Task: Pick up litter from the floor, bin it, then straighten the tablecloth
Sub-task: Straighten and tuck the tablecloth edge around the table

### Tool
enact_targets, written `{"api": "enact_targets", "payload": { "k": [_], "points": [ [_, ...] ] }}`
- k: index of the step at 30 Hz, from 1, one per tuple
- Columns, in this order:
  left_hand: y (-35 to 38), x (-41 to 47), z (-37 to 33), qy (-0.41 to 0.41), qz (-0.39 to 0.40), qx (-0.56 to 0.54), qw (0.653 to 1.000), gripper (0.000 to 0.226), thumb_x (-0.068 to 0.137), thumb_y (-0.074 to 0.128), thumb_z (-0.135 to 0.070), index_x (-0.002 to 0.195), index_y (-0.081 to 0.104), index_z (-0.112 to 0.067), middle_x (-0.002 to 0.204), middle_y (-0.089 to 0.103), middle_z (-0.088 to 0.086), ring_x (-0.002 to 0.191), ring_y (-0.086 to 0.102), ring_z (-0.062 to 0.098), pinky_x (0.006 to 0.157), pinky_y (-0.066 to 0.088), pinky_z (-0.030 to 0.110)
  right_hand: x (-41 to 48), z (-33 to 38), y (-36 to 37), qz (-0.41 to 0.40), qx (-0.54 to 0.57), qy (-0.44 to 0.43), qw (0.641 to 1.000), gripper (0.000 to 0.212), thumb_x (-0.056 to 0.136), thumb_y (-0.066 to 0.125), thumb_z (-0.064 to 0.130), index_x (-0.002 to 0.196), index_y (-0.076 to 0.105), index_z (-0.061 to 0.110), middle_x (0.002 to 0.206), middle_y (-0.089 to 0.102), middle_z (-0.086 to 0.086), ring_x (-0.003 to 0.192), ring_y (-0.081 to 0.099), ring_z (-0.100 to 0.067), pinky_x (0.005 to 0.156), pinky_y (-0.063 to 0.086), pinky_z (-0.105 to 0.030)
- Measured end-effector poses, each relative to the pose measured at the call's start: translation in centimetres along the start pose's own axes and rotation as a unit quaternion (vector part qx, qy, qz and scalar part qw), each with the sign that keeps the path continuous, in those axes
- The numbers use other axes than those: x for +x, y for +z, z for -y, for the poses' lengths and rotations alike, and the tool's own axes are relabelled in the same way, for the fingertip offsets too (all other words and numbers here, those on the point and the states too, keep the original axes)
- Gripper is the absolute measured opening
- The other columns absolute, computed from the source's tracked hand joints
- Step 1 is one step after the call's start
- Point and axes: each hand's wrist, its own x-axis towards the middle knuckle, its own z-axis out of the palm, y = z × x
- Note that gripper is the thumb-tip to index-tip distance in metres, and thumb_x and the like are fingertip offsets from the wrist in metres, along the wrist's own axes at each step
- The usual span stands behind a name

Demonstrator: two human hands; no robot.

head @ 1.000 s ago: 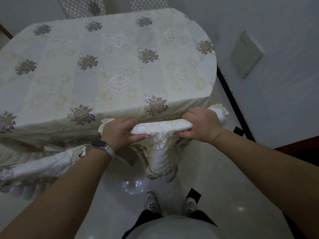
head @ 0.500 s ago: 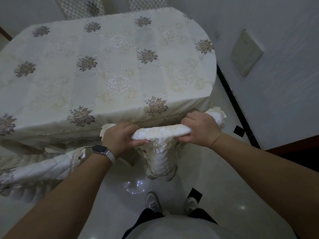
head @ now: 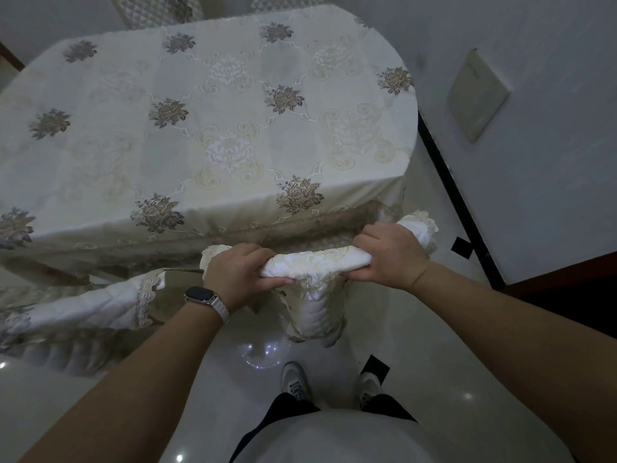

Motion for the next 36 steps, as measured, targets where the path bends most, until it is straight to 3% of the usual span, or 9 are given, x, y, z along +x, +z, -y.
{"api": "enact_targets", "payload": {
  "k": [16, 21, 30, 36],
  "points": [
    [-0.2, -1.9, -1.3, -0.033, 0.016, -0.012, 0.999, 0.069, 0.068, 0.053, -0.076, 0.085, 0.074, -0.012, 0.078, 0.069, 0.004, 0.072, 0.065, 0.024, 0.055, 0.051, 0.032, -1.6, 1.3, -0.2, 0.013, 0.024, 0.019, 0.999, 0.044, 0.067, 0.076, 0.053, 0.070, 0.067, 0.009, 0.064, 0.057, -0.007, 0.057, 0.054, -0.027, 0.050, 0.041, -0.032],
    [-0.2, -2.1, -1.4, -0.040, 0.020, -0.014, 0.999, 0.067, 0.067, 0.054, -0.075, 0.084, 0.074, -0.014, 0.077, 0.069, 0.002, 0.071, 0.065, 0.023, 0.056, 0.048, 0.029, -1.7, 1.4, -0.4, 0.028, 0.019, 0.026, 0.999, 0.042, 0.061, 0.085, 0.047, 0.072, 0.069, 0.010, 0.065, 0.058, -0.006, 0.058, 0.056, -0.028, 0.052, 0.039, -0.030],
    [-0.2, -2.5, -1.4, -0.049, 0.027, -0.022, 0.998, 0.072, 0.069, 0.049, -0.081, 0.084, 0.074, -0.015, 0.077, 0.069, 0.002, 0.071, 0.064, 0.023, 0.055, 0.050, 0.031, -1.9, 1.6, -0.3, 0.049, 0.017, 0.026, 0.998, 0.047, 0.064, 0.079, 0.057, 0.071, 0.067, 0.012, 0.065, 0.056, -0.005, 0.058, 0.054, -0.026, 0.051, 0.039, -0.032],
    [-0.2, -2.7, -1.7, -0.062, 0.045, -0.060, 0.995, 0.065, 0.070, 0.059, -0.071, 0.089, 0.073, -0.011, 0.079, 0.068, 0.003, 0.071, 0.063, 0.023, 0.060, 0.048, 0.029, -1.8, 1.8, -0.6, 0.067, 0.014, 0.036, 0.997, 0.048, 0.068, 0.073, 0.060, 0.072, 0.066, 0.012, 0.067, 0.056, -0.005, 0.061, 0.052, -0.026, 0.055, 0.035, -0.030]
  ]
}}
